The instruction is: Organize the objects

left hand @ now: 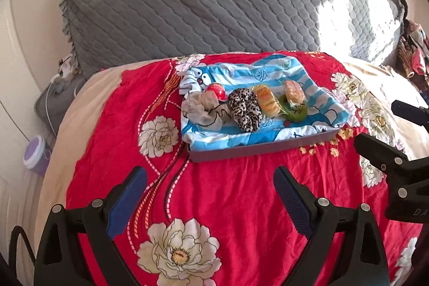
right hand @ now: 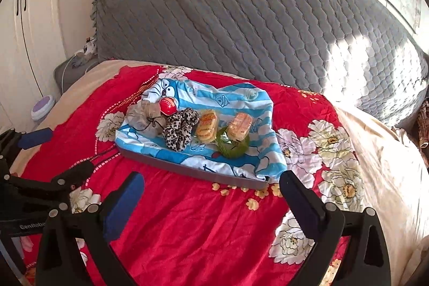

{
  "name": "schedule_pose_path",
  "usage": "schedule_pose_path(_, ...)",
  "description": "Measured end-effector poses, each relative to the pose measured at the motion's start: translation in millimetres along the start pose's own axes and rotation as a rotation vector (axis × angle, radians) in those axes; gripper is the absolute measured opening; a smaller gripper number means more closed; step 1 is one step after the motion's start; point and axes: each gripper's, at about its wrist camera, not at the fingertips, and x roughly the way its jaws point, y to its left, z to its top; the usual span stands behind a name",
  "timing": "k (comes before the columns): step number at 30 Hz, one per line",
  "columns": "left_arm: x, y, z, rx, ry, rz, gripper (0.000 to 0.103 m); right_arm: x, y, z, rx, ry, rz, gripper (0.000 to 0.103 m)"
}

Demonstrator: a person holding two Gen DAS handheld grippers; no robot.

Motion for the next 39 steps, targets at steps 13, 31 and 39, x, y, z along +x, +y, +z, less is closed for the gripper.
schedule_pose_path(13,-0.1,1.7,-23.8,-0.014,-0.020,0.043,0.095,-2.4,2.7,-39.8,0.007,-0.018,0.005,0.102)
schedule_pose_path(31,19.0,-5.9,-71.6,-0.034,0.008,0.019,0.095,10.1,6.5,-87.8,0.034,-0.018,-0.014,0.102)
schedule_pose_path(39,31.9,-5.2,-93.5,-0.040,0.039,0.023,0.095,19.4,8.1,-111.6,0.051,-0.008,-0.030,0.102)
